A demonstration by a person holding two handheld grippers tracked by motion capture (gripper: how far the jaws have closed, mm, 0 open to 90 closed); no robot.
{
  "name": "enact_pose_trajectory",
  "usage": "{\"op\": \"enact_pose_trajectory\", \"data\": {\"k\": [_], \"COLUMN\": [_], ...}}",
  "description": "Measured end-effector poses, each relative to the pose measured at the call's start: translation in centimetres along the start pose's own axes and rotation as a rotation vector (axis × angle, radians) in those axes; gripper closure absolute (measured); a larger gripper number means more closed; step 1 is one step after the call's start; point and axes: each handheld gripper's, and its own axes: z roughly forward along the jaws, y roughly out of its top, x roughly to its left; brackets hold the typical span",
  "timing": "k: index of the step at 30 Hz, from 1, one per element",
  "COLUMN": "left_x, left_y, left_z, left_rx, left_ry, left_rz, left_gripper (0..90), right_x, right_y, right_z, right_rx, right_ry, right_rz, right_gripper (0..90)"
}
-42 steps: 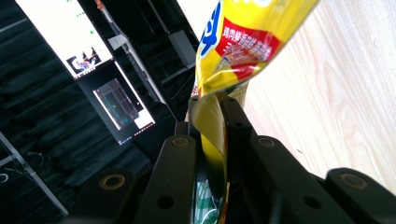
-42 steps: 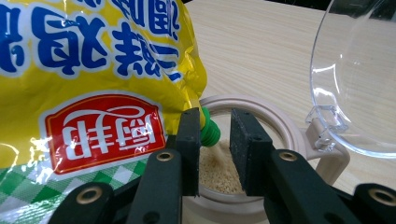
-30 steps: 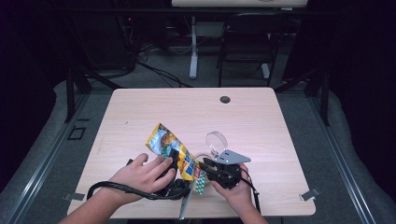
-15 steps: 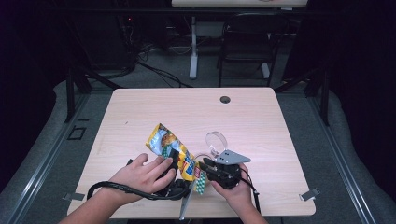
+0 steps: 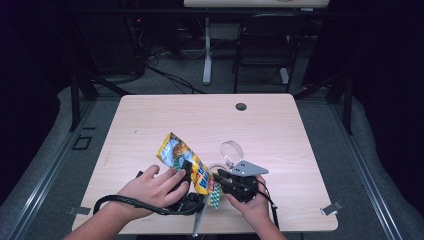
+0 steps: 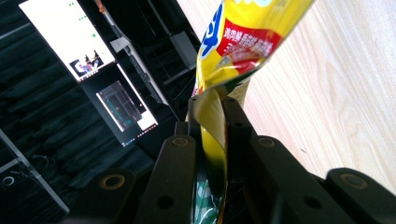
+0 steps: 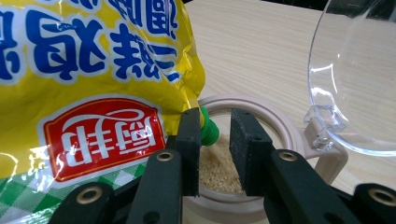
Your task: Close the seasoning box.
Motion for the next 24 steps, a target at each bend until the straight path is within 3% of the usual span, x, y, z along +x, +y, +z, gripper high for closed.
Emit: {"op": "enact_pose_trajectory", "data": {"k": [16, 19, 21, 24], "left_x": [0.04, -0.04, -0.18, -0.06], "left_y": [0.06, 0.02, -0.08, -0.07], "left_z": [-0.1, -0.07, 0.03, -0.03], "left_rx": [-0.006, -0.008, -0.01, -0.008], "left_ry": [0.007, 0.002, -0.024, -0.007], "left_rz": [-0.001, -0.009, -0.036, -0.018], "left_gripper": [84.9, 84.9, 84.9, 84.9], "right_x": [-0.03, -0.03, -0.01, -0.02], "right_y": [-0.01, -0.01, -0.01, -0.02], "right_z": [-0.02, 0.01, 0.02, 0.03], "right_rx": [-0.004, -0.004, -0.002, -0.004], "right_ry": [-0.002, 0.0, -0.001, 0.0], "right_rz": [-0.001, 0.0, 0.0, -0.002], "right_gripper": [73.4, 73.5, 73.5, 73.4]}}
